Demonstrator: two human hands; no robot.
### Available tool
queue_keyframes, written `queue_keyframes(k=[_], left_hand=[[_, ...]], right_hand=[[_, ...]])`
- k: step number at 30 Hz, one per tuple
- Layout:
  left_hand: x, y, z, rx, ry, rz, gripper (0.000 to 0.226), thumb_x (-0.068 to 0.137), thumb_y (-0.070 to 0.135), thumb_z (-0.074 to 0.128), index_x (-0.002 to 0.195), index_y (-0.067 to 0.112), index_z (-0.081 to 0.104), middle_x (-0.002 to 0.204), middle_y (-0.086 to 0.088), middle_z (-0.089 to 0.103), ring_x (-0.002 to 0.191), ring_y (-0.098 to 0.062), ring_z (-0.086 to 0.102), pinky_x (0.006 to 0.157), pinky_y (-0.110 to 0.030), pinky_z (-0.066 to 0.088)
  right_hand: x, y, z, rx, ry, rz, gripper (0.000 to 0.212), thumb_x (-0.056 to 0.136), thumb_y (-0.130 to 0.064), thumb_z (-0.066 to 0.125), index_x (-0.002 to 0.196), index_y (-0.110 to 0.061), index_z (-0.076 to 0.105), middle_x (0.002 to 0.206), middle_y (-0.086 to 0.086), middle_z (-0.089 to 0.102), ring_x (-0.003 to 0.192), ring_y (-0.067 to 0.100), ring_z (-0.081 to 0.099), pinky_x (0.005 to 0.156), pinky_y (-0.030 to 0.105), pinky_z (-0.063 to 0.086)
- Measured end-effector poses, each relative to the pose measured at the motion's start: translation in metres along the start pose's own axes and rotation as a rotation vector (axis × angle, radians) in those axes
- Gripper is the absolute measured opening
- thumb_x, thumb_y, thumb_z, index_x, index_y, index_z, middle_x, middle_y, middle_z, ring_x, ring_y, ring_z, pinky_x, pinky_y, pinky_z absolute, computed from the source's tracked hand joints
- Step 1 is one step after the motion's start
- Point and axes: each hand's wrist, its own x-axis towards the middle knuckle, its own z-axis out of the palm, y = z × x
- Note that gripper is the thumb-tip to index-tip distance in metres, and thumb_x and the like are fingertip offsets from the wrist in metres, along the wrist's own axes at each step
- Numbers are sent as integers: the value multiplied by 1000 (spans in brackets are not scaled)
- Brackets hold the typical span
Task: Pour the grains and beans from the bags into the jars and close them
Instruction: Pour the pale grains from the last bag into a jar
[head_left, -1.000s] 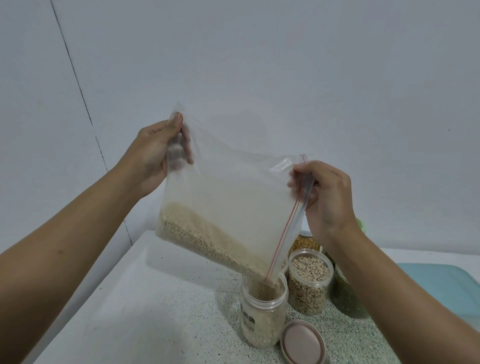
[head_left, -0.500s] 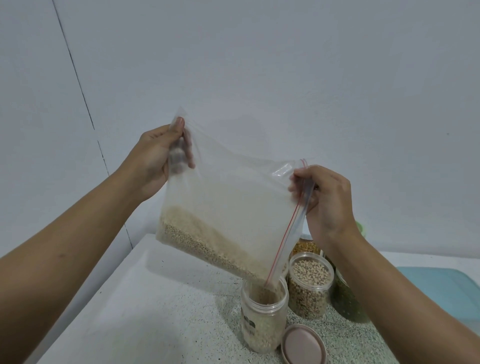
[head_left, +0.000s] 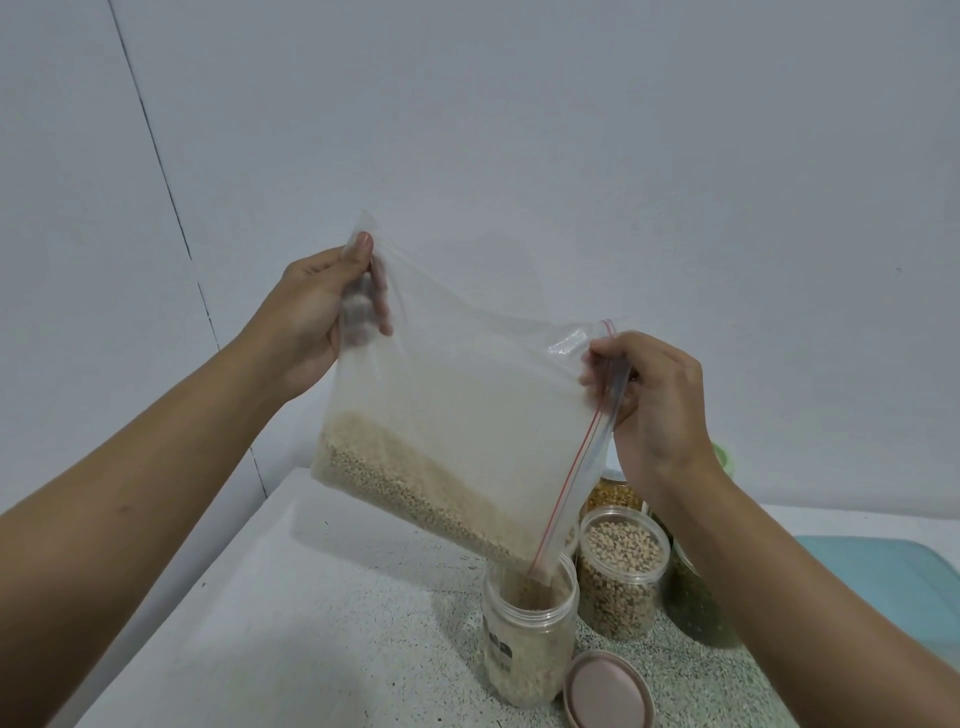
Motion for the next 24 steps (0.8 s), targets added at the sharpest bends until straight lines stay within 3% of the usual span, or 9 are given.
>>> queue_keyframes(k=[10, 24], left_hand=[[0, 0, 1, 0, 8, 3, 40, 104, 40, 53, 75, 16, 65, 68, -8, 62, 60, -24, 60, 79, -41, 40], [2, 1, 1, 25, -7, 14, 41, 105, 41, 52, 76, 16, 64, 69, -9, 62, 60, -23, 60, 72, -38, 42]], right_hand=[[0, -1, 2, 24, 12, 9, 22, 88, 5, 55, 68, -1, 63, 59, 4, 61, 55, 15, 55, 55, 24, 41], [-1, 0, 2, 24, 19, 15, 23, 89, 5, 54, 69, -1, 62, 60, 4, 61, 55, 14, 55, 55, 24, 41]])
